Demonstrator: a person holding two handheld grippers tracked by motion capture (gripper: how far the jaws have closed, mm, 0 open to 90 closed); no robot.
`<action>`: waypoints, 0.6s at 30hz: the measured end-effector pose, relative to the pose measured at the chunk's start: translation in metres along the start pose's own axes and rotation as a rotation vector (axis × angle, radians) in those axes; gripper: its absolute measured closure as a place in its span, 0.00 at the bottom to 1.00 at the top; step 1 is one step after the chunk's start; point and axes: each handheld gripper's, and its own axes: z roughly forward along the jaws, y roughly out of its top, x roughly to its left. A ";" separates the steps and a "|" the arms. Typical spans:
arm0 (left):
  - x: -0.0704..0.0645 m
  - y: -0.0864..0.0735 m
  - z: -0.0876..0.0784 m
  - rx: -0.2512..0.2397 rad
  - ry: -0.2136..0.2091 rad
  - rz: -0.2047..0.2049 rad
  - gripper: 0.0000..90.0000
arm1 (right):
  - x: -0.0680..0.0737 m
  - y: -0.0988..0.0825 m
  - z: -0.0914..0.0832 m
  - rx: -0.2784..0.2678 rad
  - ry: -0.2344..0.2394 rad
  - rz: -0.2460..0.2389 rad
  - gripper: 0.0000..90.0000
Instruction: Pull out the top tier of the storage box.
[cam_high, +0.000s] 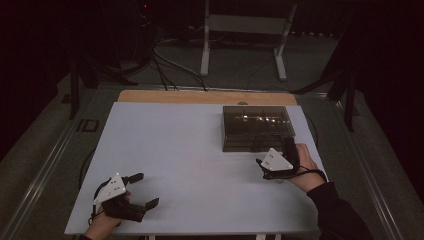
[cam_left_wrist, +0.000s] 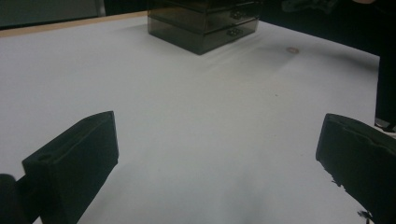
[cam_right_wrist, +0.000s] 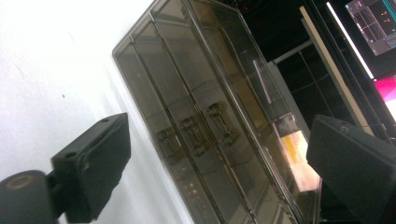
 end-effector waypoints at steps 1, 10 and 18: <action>0.000 0.000 0.000 0.012 0.005 0.005 0.00 | 0.000 0.000 0.000 0.000 0.000 0.000 0.13; 0.000 0.000 -0.001 -0.001 0.004 0.000 0.00 | 0.002 0.000 0.009 0.065 -0.039 -0.103 0.27; 0.000 0.000 -0.001 0.004 0.004 0.001 0.00 | 0.005 0.002 0.014 0.088 -0.042 -0.166 0.43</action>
